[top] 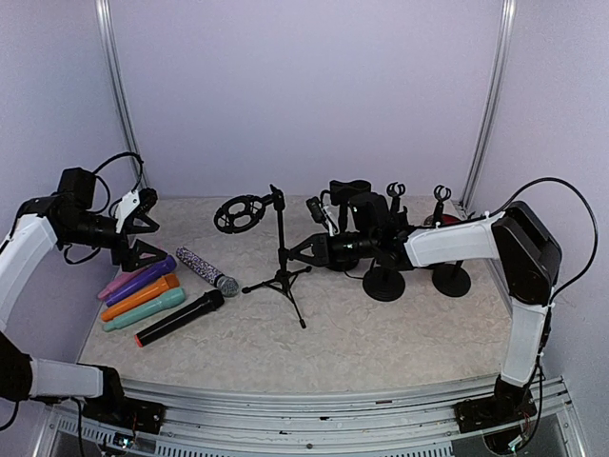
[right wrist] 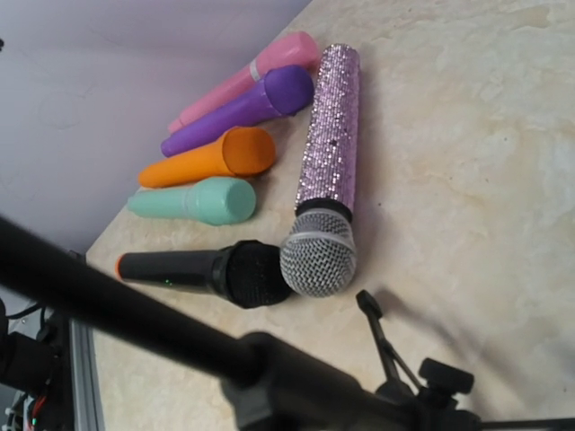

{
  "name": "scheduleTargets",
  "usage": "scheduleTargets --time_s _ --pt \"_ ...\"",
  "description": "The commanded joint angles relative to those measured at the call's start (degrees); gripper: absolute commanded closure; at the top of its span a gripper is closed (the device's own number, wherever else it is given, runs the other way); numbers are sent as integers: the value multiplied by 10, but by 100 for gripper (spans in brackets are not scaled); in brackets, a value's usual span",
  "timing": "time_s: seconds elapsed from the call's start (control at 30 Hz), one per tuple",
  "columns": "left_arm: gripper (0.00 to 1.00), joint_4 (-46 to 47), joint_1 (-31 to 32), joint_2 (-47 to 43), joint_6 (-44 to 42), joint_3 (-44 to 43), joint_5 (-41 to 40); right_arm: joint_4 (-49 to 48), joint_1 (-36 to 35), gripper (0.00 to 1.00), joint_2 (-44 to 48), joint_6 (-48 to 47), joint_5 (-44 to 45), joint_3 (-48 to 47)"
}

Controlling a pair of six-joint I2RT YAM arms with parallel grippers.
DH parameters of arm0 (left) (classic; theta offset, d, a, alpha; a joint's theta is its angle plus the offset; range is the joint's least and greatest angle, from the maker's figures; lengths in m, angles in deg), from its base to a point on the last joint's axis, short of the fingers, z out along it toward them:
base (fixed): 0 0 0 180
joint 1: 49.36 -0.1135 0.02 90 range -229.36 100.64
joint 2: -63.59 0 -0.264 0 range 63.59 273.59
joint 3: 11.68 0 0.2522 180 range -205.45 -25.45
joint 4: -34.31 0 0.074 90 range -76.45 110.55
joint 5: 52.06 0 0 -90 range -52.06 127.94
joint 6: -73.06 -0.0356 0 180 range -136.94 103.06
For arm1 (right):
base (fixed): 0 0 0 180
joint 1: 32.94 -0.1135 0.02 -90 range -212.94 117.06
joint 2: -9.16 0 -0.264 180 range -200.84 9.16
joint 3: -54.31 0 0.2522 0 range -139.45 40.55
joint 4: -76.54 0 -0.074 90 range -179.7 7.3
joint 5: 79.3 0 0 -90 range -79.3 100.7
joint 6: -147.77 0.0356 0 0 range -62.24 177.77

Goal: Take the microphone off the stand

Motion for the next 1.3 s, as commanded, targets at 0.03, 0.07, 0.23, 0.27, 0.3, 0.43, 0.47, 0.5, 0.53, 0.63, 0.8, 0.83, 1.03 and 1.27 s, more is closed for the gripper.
scheduleTargets --time_s 0.03,0.07,0.23,0.27,0.3,0.43,0.47,0.5,0.53,0.63,0.8,0.83,1.03,1.27 --pt "18 -14 0 8 53 -11 38 1 4 100 22 -5 25 15" --pt "18 -15 4 6 58 -9 37 5 4 100 30 -8 26 21" --pt "20 -9 56 1 93 -8 -5 57 4 100 59 -35 18 29" --pt "20 -6 64 0 101 -9 -6 65 3 100 64 -36 17 28" --pt "20 -3 70 -1 107 -9 -6 70 4 100 67 -36 13 27" --pt "20 10 87 -6 131 -5 -10 86 4 100 65 -37 6 31" --pt "20 11 88 -7 134 -3 -12 88 4 100 59 -37 6 33" --pt "20 12 89 -7 135 -1 -15 90 4 100 53 -37 7 35" --pt "20 13 90 -8 135 1 -19 90 3 100 47 -37 8 35" --pt "20 13 90 -9 135 6 -31 101 -4 100 27 -56 29 20" --pt "20 17 90 -13 135 10 -36 157 -29 100 2 -122 117 -37" --pt "20 18 90 -12 136 10 -37 165 -36 100 -1 -135 141 -44" --pt "20 21 89 -11 137 11 -43 163 -70 100 7 -200 268 -22" --pt "20 24 89 -11 137 12 -45 131 -85 100 27 -255 315 11"
